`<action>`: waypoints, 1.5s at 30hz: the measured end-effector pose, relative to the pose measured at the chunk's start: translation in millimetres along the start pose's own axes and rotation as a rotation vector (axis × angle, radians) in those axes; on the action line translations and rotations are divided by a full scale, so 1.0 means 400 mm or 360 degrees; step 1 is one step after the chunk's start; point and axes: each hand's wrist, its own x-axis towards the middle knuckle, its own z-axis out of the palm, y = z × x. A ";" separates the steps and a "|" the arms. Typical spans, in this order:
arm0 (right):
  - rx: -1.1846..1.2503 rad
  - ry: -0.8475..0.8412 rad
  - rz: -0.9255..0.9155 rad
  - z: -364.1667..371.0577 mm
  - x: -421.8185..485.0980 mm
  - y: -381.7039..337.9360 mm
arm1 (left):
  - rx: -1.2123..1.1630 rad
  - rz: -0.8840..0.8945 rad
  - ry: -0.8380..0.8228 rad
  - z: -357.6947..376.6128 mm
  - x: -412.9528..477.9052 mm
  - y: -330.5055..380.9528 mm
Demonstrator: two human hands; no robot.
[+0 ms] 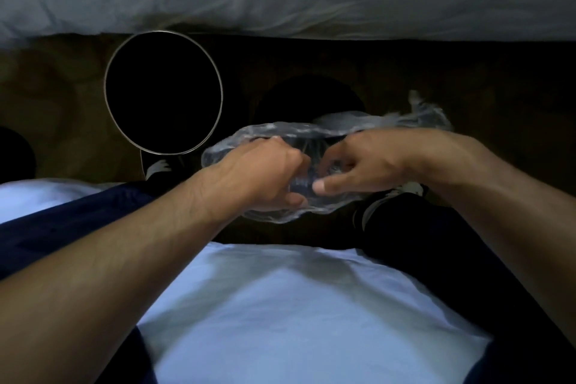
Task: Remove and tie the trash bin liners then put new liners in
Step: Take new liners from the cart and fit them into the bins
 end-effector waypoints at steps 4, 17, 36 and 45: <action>-0.0236 0.0267 0.0055 0.021 0.029 0.044 | 0.0047 0.0025 -0.0091 0.019 -0.003 -0.008; -0.0825 0.0506 -0.0008 0.148 0.113 0.075 | 0.0051 0.0061 -0.0109 0.076 -0.007 -0.034; -0.0409 0.0393 0.0085 0.215 0.108 0.100 | -0.1076 -0.0771 -0.0561 0.195 -0.004 -0.045; 0.0916 0.0580 0.0519 0.229 0.139 0.179 | -0.2800 -0.1193 0.0049 0.225 0.001 -0.107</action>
